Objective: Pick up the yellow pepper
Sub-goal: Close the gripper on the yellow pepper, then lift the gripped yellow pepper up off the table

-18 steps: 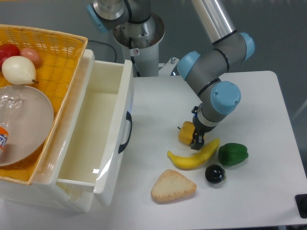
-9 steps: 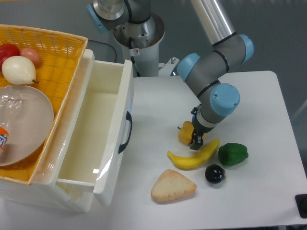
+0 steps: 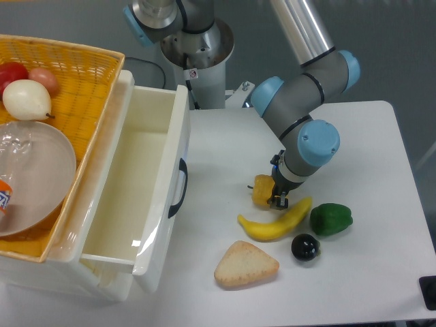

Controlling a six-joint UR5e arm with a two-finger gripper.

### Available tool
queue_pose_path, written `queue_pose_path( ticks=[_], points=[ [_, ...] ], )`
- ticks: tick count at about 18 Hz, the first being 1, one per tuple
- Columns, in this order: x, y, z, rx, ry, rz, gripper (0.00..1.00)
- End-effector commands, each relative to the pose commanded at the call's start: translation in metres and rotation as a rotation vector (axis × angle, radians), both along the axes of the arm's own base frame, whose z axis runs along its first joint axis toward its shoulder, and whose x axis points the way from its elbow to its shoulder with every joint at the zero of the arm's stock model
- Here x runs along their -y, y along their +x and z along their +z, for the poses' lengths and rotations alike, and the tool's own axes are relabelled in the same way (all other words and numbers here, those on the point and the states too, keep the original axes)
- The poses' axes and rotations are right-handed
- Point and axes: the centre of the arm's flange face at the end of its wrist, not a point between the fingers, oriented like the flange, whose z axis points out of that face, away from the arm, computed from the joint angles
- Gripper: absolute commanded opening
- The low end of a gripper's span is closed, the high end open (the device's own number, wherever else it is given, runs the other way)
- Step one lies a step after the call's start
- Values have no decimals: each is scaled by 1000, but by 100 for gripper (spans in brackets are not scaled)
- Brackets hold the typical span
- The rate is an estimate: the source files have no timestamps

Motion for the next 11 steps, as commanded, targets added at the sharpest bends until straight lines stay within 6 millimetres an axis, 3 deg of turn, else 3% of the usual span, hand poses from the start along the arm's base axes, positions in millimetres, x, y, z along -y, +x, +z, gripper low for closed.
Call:
queue_pose_path(
  ticks=[4,11],
  points=[
    [-11,-11,32,-27,13,31,0],
    [-23,-13,79,-23,19,152,0]
  ],
)
